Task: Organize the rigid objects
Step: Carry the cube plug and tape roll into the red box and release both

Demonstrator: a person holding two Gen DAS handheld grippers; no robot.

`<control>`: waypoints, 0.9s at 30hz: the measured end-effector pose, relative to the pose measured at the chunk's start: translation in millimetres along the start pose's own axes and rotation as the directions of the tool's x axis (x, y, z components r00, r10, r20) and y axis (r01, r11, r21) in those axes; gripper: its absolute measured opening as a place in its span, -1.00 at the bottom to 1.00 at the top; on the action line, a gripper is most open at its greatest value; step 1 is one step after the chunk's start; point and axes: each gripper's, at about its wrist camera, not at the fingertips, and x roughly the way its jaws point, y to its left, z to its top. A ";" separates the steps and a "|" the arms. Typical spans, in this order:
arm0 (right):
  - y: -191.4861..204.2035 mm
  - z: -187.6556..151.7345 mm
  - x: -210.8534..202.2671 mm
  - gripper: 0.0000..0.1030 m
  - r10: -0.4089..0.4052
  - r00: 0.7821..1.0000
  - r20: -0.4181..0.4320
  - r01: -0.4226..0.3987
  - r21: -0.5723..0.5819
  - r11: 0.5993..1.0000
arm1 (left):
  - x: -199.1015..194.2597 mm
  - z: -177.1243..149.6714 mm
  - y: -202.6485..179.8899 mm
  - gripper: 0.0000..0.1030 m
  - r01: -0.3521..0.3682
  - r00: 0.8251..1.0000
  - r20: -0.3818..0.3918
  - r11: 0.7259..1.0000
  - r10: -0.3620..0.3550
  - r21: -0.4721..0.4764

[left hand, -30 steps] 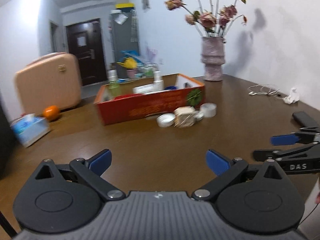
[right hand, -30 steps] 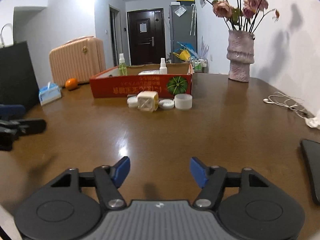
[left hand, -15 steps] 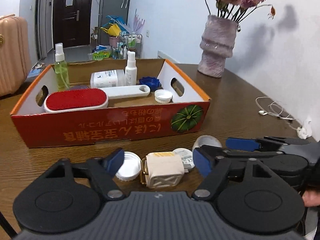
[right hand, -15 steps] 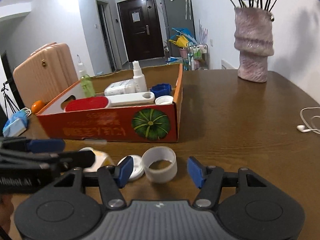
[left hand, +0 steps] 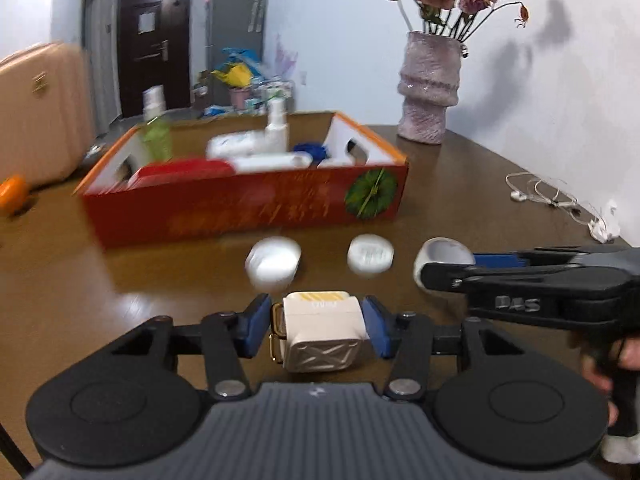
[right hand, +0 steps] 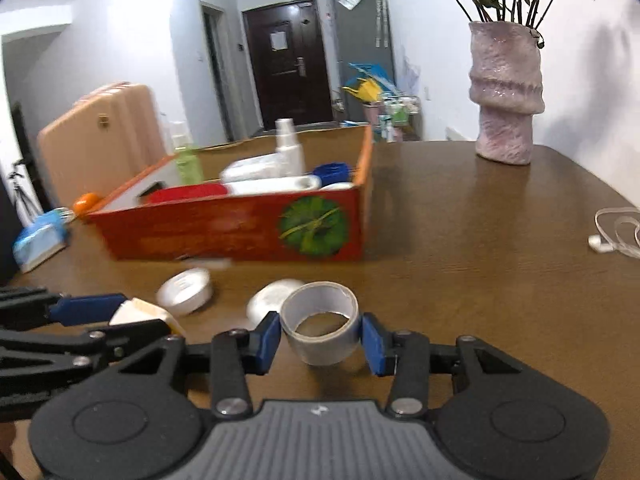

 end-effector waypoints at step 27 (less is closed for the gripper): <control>103.5 -93.9 -96.4 -0.08 0.044 0.995 -0.085 -0.059 -0.191 0.980 | -126.8 -107.6 18.6 0.19 -0.012 1.000 -0.027 0.996 0.009 -0.091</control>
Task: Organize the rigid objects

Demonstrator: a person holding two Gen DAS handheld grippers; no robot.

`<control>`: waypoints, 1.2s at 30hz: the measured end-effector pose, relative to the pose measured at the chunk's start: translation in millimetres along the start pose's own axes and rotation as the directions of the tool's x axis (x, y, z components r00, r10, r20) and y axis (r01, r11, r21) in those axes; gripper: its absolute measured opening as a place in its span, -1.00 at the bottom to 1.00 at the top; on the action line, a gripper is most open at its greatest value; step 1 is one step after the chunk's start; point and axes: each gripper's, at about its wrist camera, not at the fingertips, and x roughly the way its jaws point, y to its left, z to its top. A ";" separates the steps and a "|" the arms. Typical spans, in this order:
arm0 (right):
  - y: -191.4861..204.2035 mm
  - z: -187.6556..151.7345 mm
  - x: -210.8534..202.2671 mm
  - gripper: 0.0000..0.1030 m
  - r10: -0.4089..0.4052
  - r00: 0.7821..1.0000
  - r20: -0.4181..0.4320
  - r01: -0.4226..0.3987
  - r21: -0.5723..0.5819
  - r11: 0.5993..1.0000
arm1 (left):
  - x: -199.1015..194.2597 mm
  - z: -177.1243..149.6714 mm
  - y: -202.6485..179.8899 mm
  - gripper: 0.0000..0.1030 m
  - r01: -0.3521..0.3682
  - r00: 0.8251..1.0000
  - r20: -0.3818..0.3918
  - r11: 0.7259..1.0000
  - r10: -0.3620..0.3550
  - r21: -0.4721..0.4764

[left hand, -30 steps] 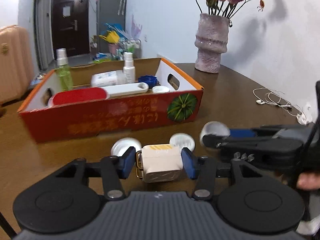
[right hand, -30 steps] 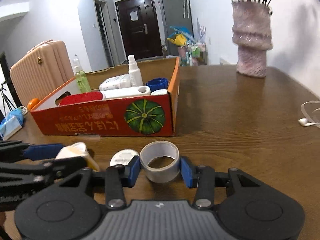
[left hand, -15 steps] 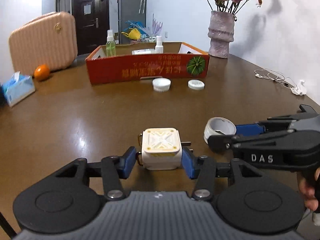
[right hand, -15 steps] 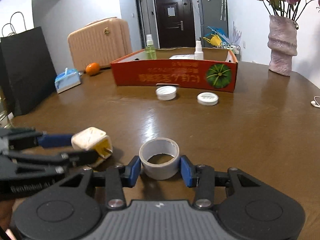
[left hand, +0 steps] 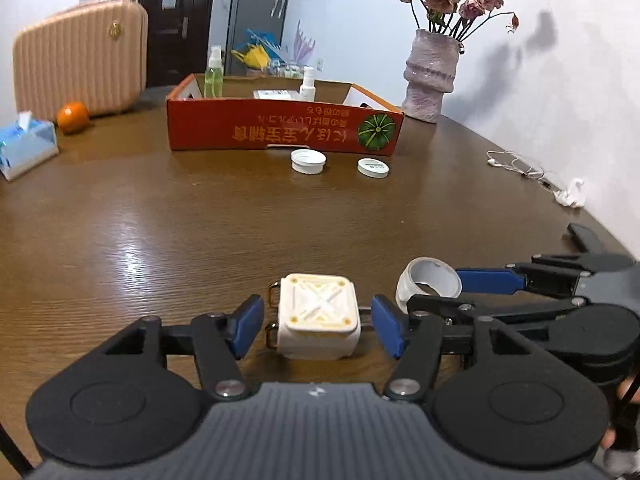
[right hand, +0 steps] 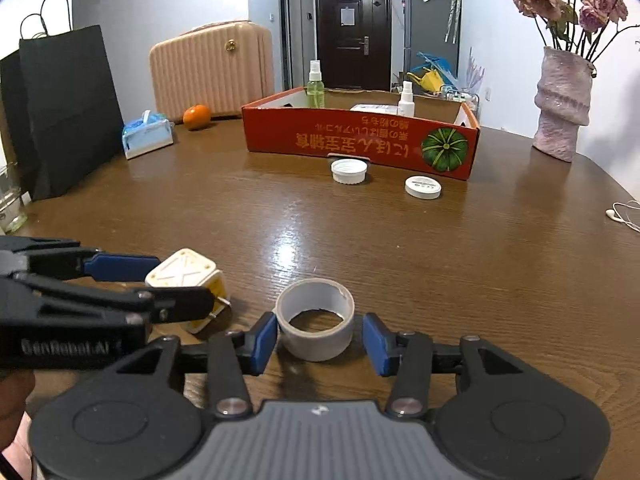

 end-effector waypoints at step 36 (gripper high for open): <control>-131.0 232.4 240.8 -0.20 -0.111 0.992 -0.064 0.107 -0.063 0.992 | 304.2 280.3 43.4 -0.17 0.035 0.975 -0.210 0.981 -0.075 -0.189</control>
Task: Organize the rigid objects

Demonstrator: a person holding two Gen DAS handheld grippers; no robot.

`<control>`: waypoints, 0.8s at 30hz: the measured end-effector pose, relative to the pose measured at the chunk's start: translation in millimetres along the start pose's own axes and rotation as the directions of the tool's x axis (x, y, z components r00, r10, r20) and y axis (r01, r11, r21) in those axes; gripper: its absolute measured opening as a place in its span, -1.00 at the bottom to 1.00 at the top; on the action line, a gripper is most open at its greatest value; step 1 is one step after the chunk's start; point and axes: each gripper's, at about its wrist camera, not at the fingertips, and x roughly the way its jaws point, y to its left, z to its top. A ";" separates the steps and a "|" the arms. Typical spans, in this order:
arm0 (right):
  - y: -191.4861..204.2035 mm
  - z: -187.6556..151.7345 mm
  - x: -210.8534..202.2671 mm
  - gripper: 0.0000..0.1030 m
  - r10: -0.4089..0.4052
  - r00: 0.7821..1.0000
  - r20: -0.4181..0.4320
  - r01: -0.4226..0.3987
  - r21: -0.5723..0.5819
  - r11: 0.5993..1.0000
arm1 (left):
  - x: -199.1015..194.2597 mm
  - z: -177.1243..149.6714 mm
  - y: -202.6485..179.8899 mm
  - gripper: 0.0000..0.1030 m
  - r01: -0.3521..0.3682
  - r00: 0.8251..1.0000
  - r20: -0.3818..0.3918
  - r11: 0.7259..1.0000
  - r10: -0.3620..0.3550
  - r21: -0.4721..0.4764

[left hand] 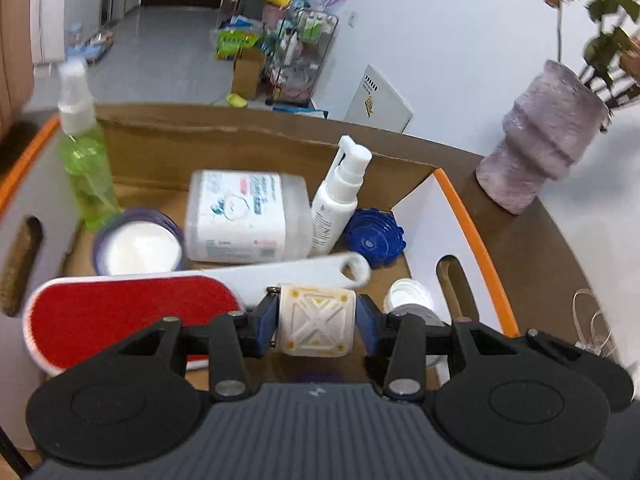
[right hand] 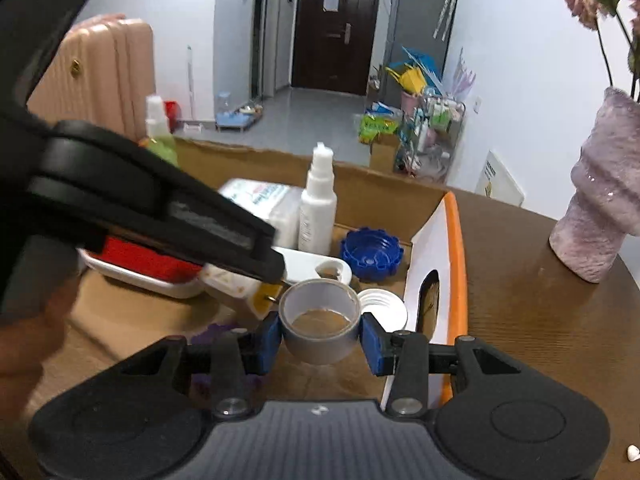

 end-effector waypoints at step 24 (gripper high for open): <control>4.4 -70.1 -235.3 0.44 -0.049 0.943 0.328 0.016 0.102 0.995 | -246.1 -112.3 19.1 0.71 -0.103 0.944 0.330 0.972 0.028 0.211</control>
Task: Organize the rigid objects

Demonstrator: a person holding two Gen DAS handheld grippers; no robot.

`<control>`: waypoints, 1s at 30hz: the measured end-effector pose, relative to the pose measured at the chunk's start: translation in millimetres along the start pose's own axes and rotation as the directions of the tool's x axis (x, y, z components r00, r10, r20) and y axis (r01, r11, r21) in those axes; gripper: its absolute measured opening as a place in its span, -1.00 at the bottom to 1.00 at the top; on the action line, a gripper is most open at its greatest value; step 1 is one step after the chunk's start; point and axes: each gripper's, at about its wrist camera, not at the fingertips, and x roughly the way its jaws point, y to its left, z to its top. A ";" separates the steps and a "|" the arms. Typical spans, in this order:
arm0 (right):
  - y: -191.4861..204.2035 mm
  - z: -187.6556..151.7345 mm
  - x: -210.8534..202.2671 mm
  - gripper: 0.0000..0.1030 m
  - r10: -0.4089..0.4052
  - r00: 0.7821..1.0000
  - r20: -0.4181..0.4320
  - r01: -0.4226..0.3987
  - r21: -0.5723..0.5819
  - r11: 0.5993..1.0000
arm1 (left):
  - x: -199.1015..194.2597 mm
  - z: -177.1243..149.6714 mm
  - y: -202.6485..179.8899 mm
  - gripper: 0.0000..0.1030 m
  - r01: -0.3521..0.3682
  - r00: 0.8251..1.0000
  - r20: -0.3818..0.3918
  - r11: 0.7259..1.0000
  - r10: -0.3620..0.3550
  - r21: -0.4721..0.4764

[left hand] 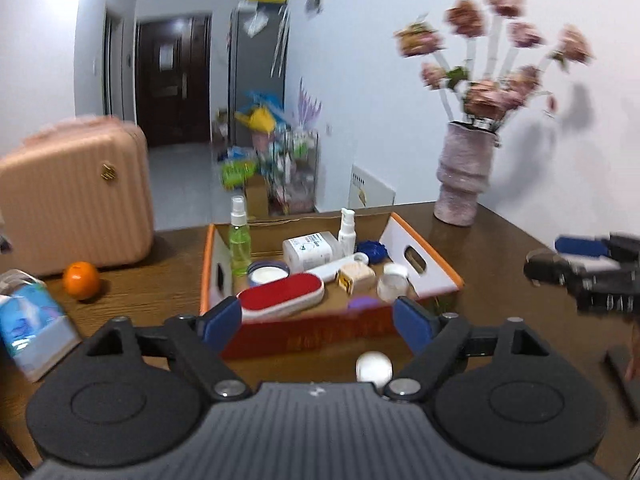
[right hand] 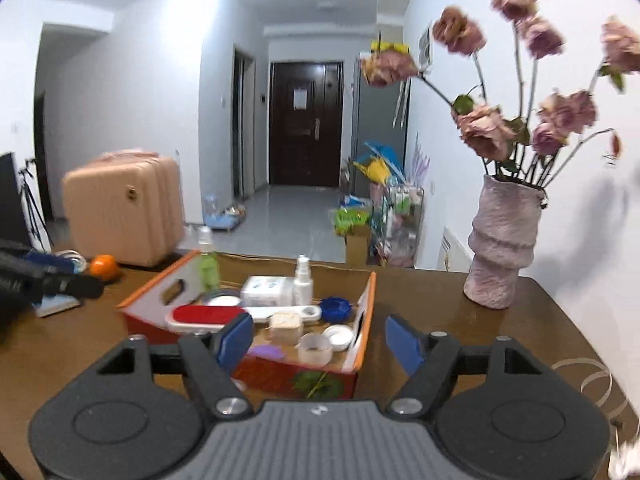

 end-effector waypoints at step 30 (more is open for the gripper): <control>71.7 -187.4 -111.7 0.75 0.080 0.991 -0.111 -0.073 0.060 0.995 | -122.9 -224.0 -77.6 0.92 -0.186 0.982 -0.018 0.983 0.186 0.007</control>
